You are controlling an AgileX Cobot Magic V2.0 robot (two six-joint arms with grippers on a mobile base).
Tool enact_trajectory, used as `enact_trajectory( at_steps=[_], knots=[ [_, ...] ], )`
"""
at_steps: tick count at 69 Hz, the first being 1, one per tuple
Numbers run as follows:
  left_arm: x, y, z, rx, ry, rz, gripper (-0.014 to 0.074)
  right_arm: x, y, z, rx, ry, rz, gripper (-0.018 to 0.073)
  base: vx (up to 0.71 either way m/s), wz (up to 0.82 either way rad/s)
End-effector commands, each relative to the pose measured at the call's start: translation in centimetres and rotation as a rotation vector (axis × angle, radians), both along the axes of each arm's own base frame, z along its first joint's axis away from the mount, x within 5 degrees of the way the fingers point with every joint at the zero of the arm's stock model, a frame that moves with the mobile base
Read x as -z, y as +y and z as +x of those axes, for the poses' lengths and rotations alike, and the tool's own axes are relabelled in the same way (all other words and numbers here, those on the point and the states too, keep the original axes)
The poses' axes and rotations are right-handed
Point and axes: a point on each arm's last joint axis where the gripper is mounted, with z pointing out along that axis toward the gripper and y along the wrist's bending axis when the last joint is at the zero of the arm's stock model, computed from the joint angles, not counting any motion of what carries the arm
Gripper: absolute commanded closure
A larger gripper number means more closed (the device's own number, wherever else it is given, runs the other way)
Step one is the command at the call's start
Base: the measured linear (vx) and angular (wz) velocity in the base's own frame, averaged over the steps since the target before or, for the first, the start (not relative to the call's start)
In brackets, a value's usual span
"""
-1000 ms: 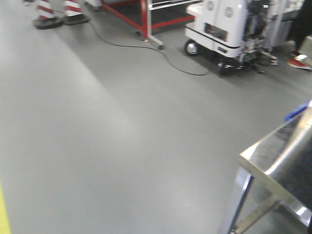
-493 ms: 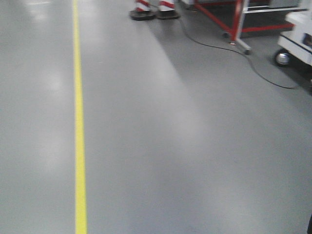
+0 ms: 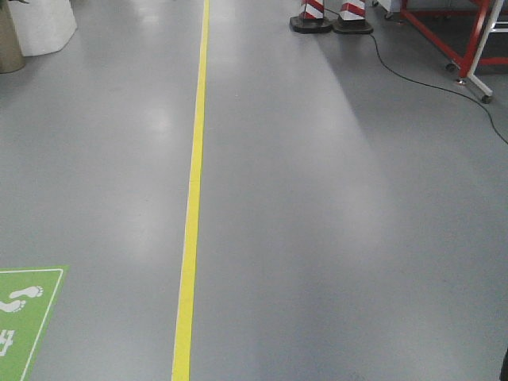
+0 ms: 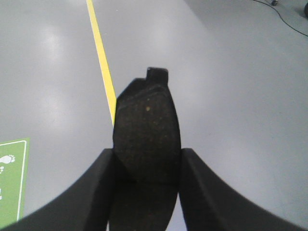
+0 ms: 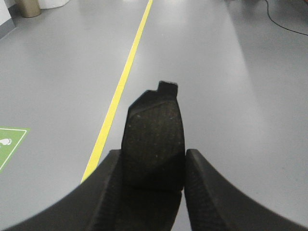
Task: Move and align brake pads A on conveyor
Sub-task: 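Turn the base away from the shelf holding both brake pads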
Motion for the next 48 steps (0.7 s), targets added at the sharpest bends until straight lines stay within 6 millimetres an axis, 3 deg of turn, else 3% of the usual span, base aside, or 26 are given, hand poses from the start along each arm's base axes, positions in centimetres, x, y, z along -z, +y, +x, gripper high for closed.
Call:
enact_trajectory(
  at_steps=[1,48],
  knots=[
    [-1.64,-0.17,0.35,0.009,-0.106,-0.028,0.0603,-1.67,0.06,0.31,-0.003,-0.112,0.008,0.0566,0.0,0.1],
    [-1.64,-0.17,0.35,0.009,-0.106,-0.028,0.0603,-1.67,0.06,0.31,-0.003,-0.112,0.008,0.0566,0.08,0.1]
  ],
)
